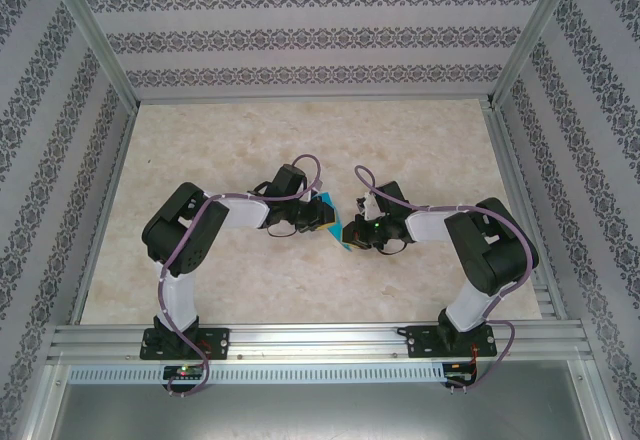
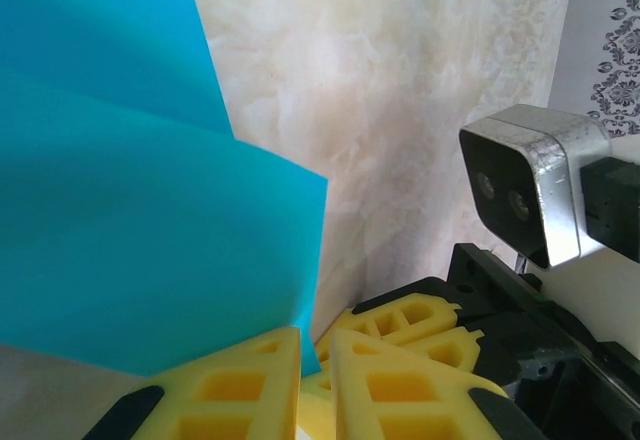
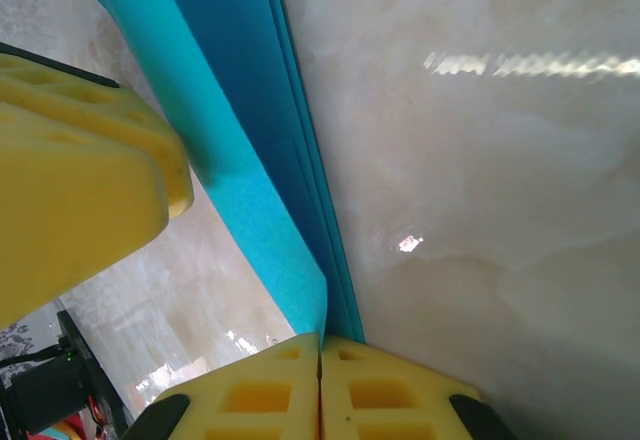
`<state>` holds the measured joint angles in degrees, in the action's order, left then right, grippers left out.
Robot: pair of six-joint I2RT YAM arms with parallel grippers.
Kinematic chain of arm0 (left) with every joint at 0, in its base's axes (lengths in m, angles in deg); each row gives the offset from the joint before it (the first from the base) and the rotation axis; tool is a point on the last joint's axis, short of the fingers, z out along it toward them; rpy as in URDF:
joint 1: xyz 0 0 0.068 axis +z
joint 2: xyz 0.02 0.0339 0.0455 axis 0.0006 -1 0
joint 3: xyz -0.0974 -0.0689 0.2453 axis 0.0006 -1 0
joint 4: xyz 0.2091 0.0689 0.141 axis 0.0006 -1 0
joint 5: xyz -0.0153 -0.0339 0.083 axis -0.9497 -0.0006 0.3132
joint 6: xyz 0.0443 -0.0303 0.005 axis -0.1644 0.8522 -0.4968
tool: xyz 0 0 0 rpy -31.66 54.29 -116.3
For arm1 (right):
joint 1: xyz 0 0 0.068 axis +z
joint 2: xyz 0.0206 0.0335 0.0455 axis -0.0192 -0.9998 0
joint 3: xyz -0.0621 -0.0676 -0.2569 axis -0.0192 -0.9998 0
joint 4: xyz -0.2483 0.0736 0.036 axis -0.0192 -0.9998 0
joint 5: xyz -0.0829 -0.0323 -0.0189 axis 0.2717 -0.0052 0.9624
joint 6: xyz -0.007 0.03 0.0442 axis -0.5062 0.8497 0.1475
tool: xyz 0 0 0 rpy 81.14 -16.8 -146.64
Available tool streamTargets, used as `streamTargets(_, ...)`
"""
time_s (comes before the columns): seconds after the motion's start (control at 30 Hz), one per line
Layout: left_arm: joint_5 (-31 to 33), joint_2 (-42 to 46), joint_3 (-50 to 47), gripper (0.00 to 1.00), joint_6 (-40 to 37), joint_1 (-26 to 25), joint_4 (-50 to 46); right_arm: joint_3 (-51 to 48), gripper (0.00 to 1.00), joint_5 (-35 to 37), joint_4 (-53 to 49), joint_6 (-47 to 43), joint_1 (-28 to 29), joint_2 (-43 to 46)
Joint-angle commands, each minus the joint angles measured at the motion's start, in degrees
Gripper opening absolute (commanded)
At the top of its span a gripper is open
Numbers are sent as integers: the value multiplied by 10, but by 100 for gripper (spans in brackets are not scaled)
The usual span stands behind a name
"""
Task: Fold a paper plane with a square sheet of paper (pick it up from the middle)
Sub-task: Fold the wing for the fifth time at the center of the table.
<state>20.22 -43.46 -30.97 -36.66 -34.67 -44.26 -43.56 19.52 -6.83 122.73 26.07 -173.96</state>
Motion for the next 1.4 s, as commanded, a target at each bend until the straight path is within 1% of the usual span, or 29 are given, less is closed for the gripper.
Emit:
streamTargets(0.0,11,-18,3,17,-15,-5,1,5,8,14,-21,1,-5,-13)
streamTargets(0.2,17,-33,17,17,-23,-5,-22,9,9,13,-31,-3,-5,-7)
streamTargets(0.33,30,-33,18,17,-24,-4,-41,12,13,17,-41,-3,-5,8)
streamTargets(0.4,33,-35,19,17,-25,-5,-50,14,18,25,-55,-6,-5,27)
streamTargets(0.43,35,-36,22,17,-26,-5,-56,18,20,35,-69,-11,-5,39)
streamTargets(0.5,40,-37,22,16,-26,-5,-64,30,25,85,-121,-29,-6,70)
streamTargets(0.57,41,-40,23,16,-26,-4,-70,34,26,117,-151,-44,-5,97)
streamTargets(0.6,42,-40,23,16,-25,-4,-69,34,27,121,-157,-48,-6,111)
streamTargets(0.73,39,-43,21,16,-19,-4,-60,48,26,113,-168,-57,12,127)
streamTargets(0.9,41,-40,19,15,-15,-4,-60,83,18,104,-169,-62,52,77)
streamTargets(1.0,42,-40,19,15,-15,-4,-63,99,15,106,-169,-62,64,47)
streamTargets(1.2,41,-47,27,15,-10,-3,-76,115,14,130,-195,-72,66,8)
streamTargets(1.37,47,-53,30,14,-8,-1,-94,103,13,142,-209,-76,58,8)
